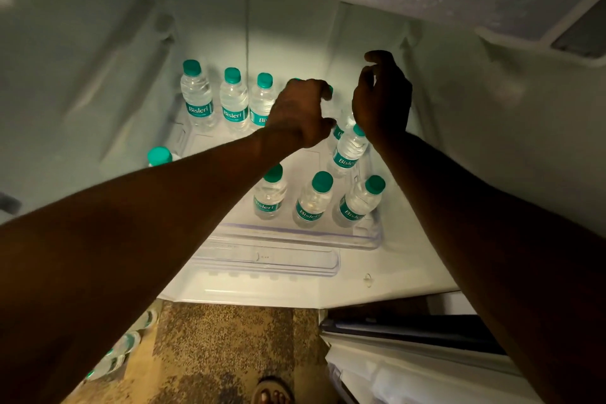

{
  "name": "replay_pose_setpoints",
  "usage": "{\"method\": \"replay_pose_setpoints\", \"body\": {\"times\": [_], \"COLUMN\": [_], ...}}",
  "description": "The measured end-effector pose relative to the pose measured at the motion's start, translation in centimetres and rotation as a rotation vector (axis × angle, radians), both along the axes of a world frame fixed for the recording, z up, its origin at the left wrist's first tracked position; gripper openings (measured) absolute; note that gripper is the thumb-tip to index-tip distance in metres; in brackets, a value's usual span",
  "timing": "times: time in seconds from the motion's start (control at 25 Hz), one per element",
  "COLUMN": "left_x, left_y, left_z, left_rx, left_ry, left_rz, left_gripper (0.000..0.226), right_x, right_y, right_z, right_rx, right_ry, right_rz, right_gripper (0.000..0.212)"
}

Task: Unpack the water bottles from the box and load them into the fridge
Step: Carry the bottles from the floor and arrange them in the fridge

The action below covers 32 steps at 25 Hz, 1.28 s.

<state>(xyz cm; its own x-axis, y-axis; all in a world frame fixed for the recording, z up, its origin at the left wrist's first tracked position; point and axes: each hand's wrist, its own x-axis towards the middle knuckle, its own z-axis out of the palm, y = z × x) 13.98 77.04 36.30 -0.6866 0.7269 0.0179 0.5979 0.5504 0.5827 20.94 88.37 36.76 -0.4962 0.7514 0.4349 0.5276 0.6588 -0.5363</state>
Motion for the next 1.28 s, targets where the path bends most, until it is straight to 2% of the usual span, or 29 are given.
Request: {"method": "replay_pose_setpoints", "body": {"times": [0.32, 0.44, 0.56, 0.8, 1.04, 1.28], "left_x": [3.7, 6.8, 10.0, 14.1, 15.0, 15.8], "left_y": [-13.6, -19.8, -25.7, -37.8, -50.3, -60.6], "left_z": [1.5, 1.2, -0.1, -4.3, -11.8, -20.1], "left_rx": [0.413, 0.476, 0.425, 0.201, 0.073, -0.137], "left_ry": [0.099, 0.101, 0.043, -0.109, -0.163, -0.311], "left_rz": [0.174, 0.181, 0.214, 0.312, 0.467, 0.702], "left_gripper": [0.047, 0.041, 0.045, 0.046, 0.044, 0.047], "right_x": [2.5, 3.7, 5.3, 9.0, 9.9, 7.9], "right_y": [-10.4, -16.0, -21.6, -31.6, -41.5, -50.4], "right_z": [1.4, 1.0, 0.1, -3.6, -7.9, -13.7], "right_rx": [0.068, 0.037, -0.017, -0.135, -0.286, -0.337], "right_ry": [0.101, 0.114, 0.075, -0.014, -0.313, -0.51], "right_rz": [0.192, 0.284, 0.382, 0.527, 0.756, 0.917], "right_gripper": [0.042, 0.043, 0.044, 0.042, 0.044, 0.045]}}
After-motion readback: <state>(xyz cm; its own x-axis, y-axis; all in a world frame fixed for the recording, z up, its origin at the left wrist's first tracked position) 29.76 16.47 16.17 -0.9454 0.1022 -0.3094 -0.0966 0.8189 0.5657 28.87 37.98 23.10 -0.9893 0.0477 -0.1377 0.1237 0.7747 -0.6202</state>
